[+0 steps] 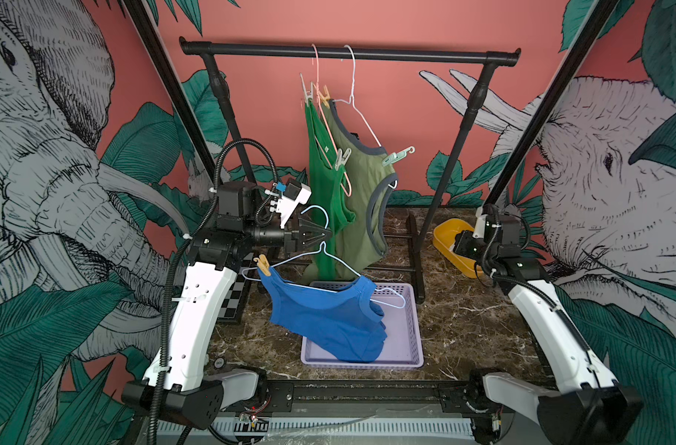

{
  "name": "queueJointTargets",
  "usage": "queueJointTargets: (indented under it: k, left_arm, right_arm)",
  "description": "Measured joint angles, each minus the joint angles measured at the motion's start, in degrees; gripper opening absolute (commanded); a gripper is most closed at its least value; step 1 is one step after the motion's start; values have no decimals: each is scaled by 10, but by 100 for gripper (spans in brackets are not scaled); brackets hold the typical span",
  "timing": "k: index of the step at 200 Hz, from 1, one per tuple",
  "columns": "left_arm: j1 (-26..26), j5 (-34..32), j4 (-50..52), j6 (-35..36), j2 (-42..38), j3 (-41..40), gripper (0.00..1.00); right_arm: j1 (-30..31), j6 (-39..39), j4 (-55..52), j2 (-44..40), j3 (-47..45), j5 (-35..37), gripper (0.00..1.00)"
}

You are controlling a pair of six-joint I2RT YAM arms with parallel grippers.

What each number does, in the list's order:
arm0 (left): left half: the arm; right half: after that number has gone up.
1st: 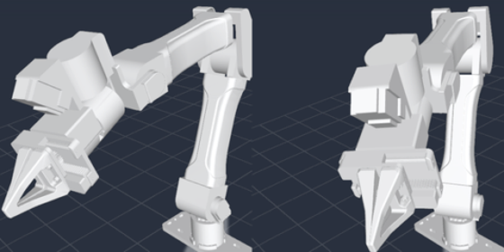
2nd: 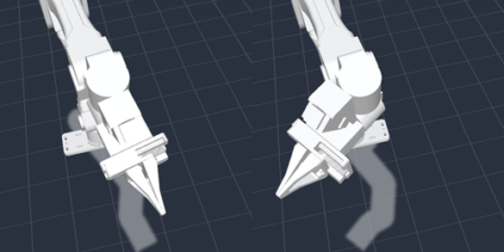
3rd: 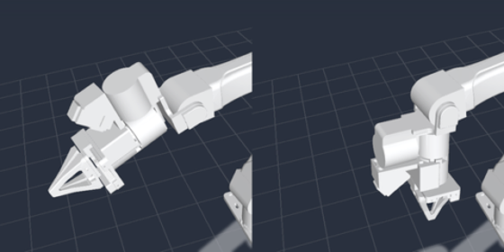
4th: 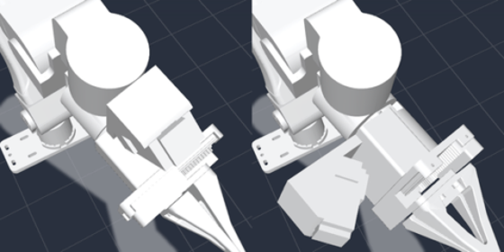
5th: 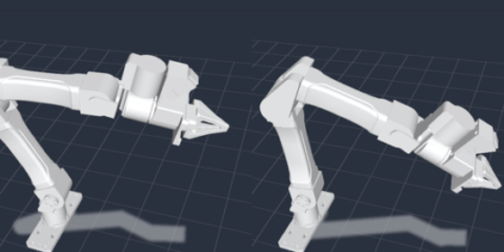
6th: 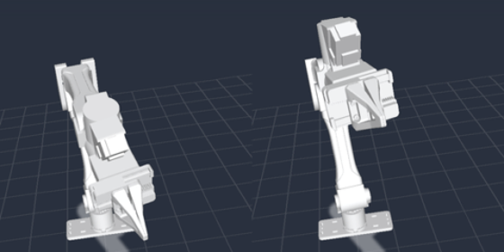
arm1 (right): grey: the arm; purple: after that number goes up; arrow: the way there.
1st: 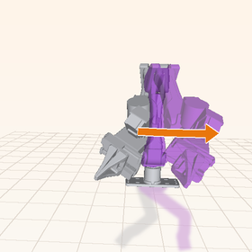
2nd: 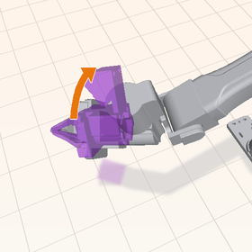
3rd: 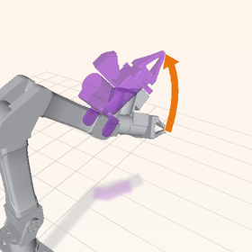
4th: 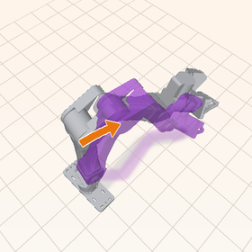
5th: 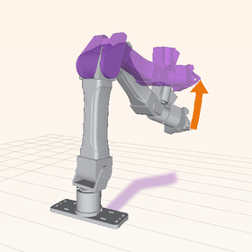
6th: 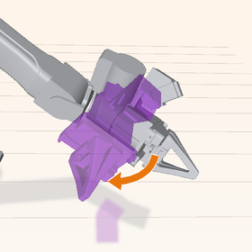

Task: Remove the clothespins securing tank tops to the hanger
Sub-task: Place the clothespin in the storage box.

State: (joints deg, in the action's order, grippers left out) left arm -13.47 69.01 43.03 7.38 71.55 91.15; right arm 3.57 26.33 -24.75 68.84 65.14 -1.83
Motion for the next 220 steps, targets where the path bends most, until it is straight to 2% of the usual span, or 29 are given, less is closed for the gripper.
queueJointTargets:
  k: [28, 66, 99, 145, 162, 191, 220]
  left_arm:
    - [-1, -1, 3, 4, -1, 0, 0]
    - [-3, -4, 5, 13, -1, 2, 0]
    - [-4, -7, 5, 16, -1, 2, 0]
    - [-5, -7, 5, 17, -1, 2, 0]
    - [-7, -7, 5, 17, -1, 2, 0]
    - [-9, -7, 5, 17, 0, 2, 0]
    - [-10, -7, 4, 14, 2, 2, 0]
  right_arm:
    - [-57, 29, 55, 105, 4, 0, 0]
    - [-83, 47, 86, 227, 36, 26, 0]
    - [-96, 54, 109, 296, 69, 40, 0]
    - [-104, 50, 111, 343, 82, 47, 0]
    - [-104, 48, 110, 351, 82, 45, 6]
    - [-105, 45, 110, 357, 82, 37, 31]
    - [-105, 39, 106, 365, 82, 24, 43]
